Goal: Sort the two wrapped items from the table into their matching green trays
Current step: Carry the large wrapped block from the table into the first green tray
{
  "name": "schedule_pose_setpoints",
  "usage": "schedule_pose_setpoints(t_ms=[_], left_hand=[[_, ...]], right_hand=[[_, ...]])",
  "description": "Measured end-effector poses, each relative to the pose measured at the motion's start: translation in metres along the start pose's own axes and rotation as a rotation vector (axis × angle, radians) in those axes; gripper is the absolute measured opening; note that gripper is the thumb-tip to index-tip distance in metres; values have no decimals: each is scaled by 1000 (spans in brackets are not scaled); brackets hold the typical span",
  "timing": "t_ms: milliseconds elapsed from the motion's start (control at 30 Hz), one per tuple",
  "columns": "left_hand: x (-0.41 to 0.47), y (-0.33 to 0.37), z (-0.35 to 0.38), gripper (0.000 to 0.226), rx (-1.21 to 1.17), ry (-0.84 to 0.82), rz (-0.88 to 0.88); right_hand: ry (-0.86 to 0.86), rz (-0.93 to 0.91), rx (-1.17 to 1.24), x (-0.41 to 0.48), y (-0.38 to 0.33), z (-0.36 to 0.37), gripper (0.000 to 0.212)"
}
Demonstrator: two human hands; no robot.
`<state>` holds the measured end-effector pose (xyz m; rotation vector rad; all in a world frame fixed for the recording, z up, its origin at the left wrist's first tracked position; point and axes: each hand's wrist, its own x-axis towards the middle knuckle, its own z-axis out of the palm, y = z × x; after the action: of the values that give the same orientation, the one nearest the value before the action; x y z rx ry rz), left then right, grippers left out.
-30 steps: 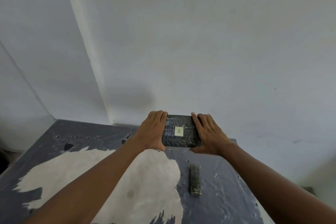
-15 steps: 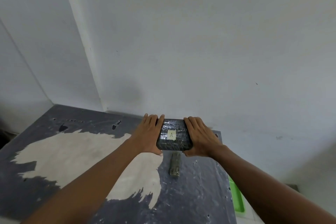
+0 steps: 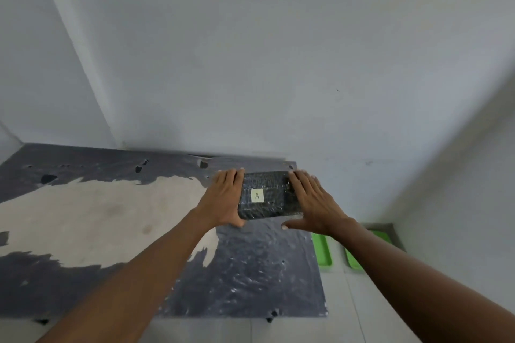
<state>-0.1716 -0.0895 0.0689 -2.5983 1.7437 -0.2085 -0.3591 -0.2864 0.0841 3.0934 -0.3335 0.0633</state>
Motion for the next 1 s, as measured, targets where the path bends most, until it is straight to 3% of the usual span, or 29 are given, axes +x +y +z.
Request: schedule_pose_setpoints(t_ms=[233,467,800,1000], left_hand=[[16,70,7,125,-43,-44,66],[77,165,19,125,-29,-94,111],[186,332,69,129,-66,-145,48],[217,387,105,127,-100,-214,8]], right_hand=[[-70,156,4,-79,75,4,131],[-87,162,104,-118,158,24,127],[-187,151,291,-175,346,77,125],[-254,123,339,-192,414,123,125]])
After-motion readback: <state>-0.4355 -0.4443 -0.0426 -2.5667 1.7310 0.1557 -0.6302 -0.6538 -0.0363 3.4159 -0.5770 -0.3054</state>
